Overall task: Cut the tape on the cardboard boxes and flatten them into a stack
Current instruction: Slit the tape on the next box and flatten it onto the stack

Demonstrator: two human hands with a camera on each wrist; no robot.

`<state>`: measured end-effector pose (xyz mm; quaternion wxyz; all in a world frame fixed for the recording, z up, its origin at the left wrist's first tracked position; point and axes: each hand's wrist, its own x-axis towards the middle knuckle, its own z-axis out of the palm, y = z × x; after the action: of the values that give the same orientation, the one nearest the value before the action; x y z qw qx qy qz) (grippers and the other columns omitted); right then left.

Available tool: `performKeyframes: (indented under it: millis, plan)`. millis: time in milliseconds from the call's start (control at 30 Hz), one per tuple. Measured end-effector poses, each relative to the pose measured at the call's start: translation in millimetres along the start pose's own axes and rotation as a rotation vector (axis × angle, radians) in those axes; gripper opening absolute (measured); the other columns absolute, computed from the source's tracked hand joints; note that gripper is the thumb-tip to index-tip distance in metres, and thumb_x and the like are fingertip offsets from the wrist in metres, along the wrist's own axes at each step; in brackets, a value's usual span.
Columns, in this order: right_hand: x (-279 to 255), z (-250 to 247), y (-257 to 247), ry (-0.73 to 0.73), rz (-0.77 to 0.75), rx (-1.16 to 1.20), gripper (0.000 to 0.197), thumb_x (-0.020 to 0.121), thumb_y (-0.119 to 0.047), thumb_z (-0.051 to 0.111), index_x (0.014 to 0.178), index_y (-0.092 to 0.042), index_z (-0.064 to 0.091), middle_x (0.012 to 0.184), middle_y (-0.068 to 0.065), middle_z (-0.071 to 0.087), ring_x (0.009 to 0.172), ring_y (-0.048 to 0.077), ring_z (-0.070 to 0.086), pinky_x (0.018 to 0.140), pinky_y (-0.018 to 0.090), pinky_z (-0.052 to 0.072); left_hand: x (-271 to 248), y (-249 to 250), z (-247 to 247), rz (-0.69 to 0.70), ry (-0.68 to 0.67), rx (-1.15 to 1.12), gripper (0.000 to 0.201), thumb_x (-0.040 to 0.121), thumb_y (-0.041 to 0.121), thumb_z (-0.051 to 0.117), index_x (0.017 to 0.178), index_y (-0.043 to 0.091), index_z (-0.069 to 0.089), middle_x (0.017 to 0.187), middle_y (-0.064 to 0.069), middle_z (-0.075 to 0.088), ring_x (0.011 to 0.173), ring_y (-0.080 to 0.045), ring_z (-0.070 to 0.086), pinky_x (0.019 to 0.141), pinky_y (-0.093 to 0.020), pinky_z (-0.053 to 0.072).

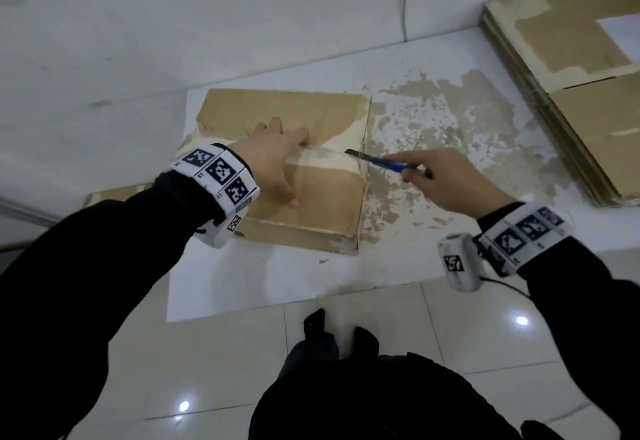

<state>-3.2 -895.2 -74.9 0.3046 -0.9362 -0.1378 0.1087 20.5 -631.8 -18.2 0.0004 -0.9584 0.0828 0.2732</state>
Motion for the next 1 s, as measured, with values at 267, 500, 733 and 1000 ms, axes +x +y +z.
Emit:
performKeyframes:
  millis: [267,500,733,1000]
  plan:
    - [19.3,-28.2,-0.1,-0.27,-0.031,0.029,0.035,0.097,-0.018,0.046,0.127,-0.032,0.059,0.076,-0.007,0.065,0.055,0.016,0.049,0.049,0.023,0.039,-3.3,1.5,1.4,0.036,0.035,0.027,0.094,0.054,0.036,0.09,0.13,0.028,0.035,0.122,-0.007,0.035,0.115,-0.029,0.036,0.093,-0.053,0.042]
    - [3.4,-36.6,18.0,-0.308,0.039,0.195,0.036,0.097,-0.014,0.047,0.124,-0.033,0.061,0.073,-0.001,0.062,0.045,0.006,0.041,0.042,0.019,0.035,-4.2,2.0,3.6,0.086,0.058,0.004,0.095,0.052,0.032,0.091,0.13,0.025,0.038,0.12,-0.008,0.035,0.113,-0.028,0.037,0.093,-0.052,0.042]
    - [-4.7,-37.0,14.8,-0.285,0.007,0.168,0.034,0.097,-0.018,0.048,0.125,-0.033,0.06,0.074,-0.005,0.063,0.047,0.004,0.043,0.043,0.016,0.037,-6.9,-2.2,10.9,0.148,0.139,-0.026,0.093,0.051,0.03,0.092,0.128,0.021,0.041,0.119,-0.008,0.035,0.109,-0.026,0.036,0.09,-0.052,0.044]
    - [-12.1,-36.0,15.9,-0.33,0.027,0.239,0.035,0.096,-0.014,0.049,0.122,-0.034,0.061,0.067,-0.009,0.061,0.042,0.003,0.04,0.04,0.018,0.036,-9.2,-2.8,14.8,0.165,0.204,-0.019,0.089,0.051,0.028,0.092,0.125,0.02,0.043,0.117,-0.007,0.036,0.111,-0.027,0.036,0.09,-0.052,0.044]
